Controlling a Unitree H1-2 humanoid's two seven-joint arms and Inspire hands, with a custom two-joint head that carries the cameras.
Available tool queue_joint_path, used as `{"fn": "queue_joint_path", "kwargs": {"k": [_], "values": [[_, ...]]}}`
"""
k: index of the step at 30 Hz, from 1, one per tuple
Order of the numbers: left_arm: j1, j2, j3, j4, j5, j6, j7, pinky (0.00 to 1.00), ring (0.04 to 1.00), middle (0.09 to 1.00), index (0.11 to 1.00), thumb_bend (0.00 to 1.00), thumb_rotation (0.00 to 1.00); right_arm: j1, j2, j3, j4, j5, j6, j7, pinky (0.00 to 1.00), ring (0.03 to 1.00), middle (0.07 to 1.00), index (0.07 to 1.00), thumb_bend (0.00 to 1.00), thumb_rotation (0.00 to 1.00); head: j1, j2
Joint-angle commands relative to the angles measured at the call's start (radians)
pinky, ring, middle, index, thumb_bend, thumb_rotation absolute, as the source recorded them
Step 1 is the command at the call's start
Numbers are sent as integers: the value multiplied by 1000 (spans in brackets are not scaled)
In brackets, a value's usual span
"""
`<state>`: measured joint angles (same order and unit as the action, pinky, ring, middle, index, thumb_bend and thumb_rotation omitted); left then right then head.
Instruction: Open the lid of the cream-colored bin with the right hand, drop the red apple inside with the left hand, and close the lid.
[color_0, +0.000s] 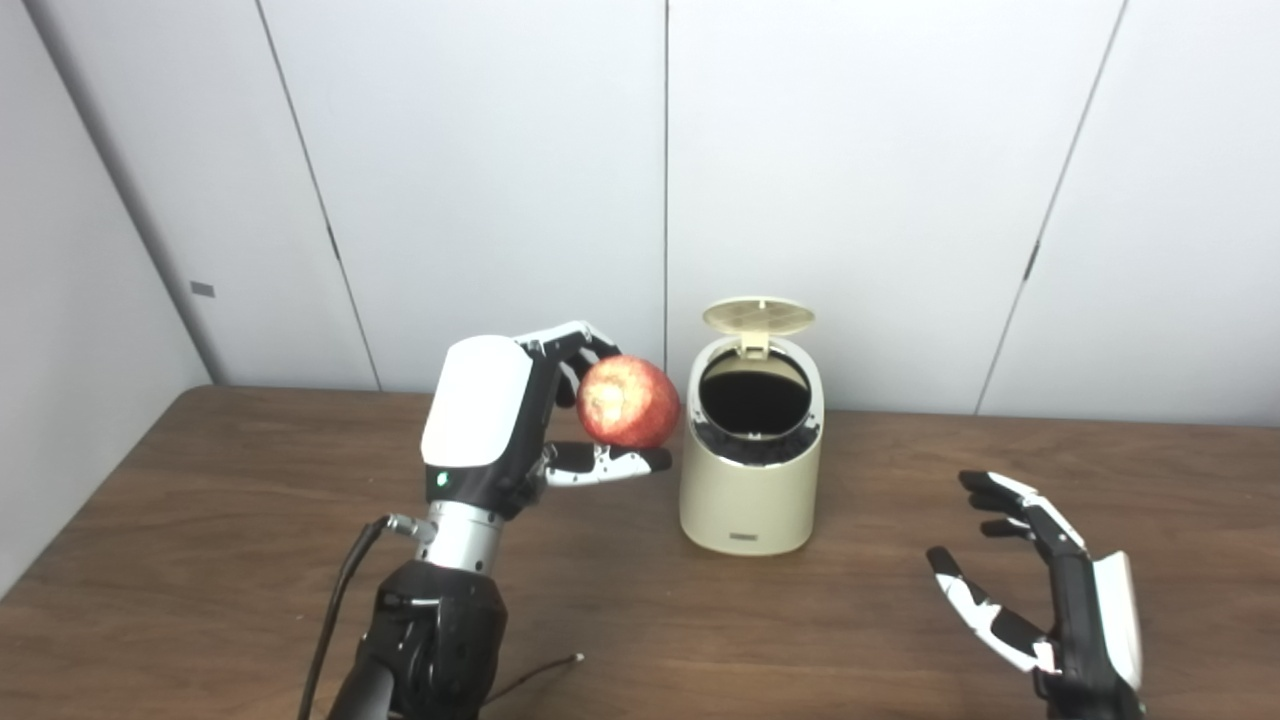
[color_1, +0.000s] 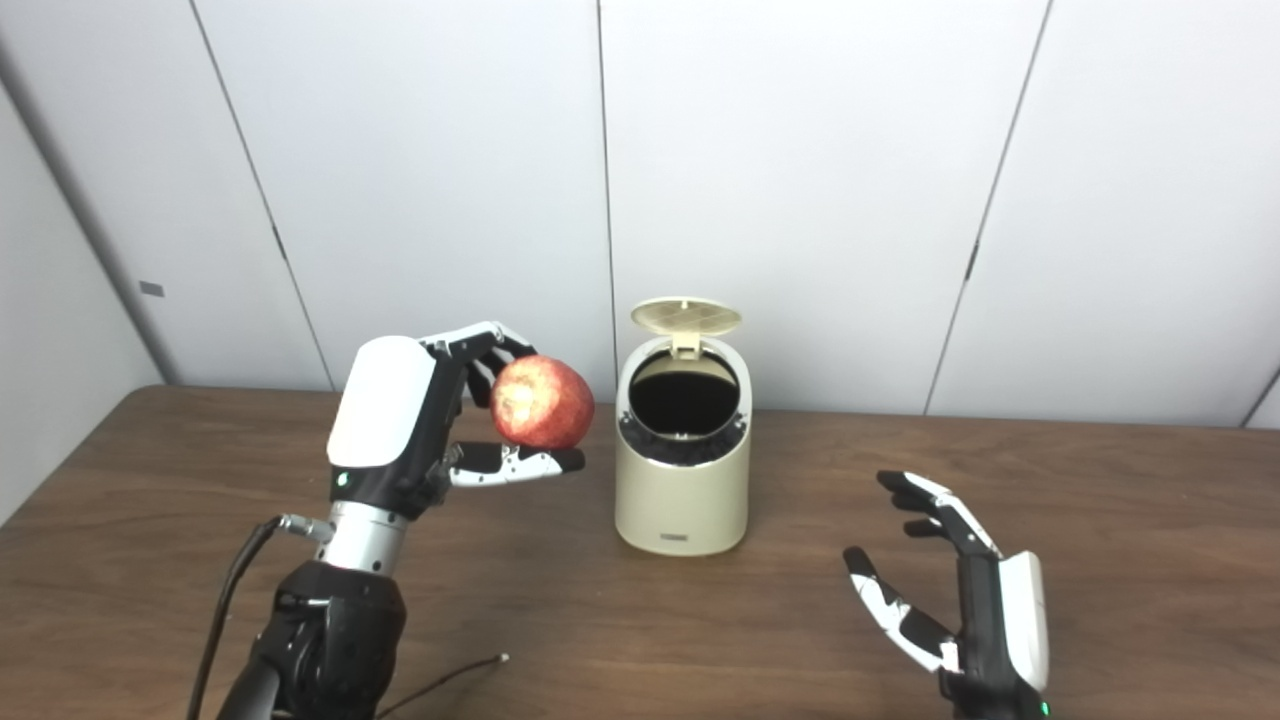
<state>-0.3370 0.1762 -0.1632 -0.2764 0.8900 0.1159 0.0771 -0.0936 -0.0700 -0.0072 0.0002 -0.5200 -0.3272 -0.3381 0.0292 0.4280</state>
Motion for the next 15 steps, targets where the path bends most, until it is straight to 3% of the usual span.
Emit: {"fn": "queue_joint_path", "kwargs": {"k": [1, 9, 15], "values": [[-51, -8, -6, 5, -5, -34, 30, 230, 372, 471, 517, 499, 0, -4, 17, 10, 26, -14, -39, -33, 595, 706, 735, 720, 200, 103, -8, -2], [-108, -78, -40, 140, -12, -35, 35, 228, 365, 466, 517, 498, 0, -4, 21, 34, 47, -47, -39, -72, 613, 722, 747, 731, 224, 320, -38, -4], [-162, -116, -34, 254, -64, -26, 39, 231, 364, 464, 515, 498, 0, -7, 23, 44, 55, -43, -34, -84, 622, 728, 752, 737, 231, 346, -54, -4]]}}
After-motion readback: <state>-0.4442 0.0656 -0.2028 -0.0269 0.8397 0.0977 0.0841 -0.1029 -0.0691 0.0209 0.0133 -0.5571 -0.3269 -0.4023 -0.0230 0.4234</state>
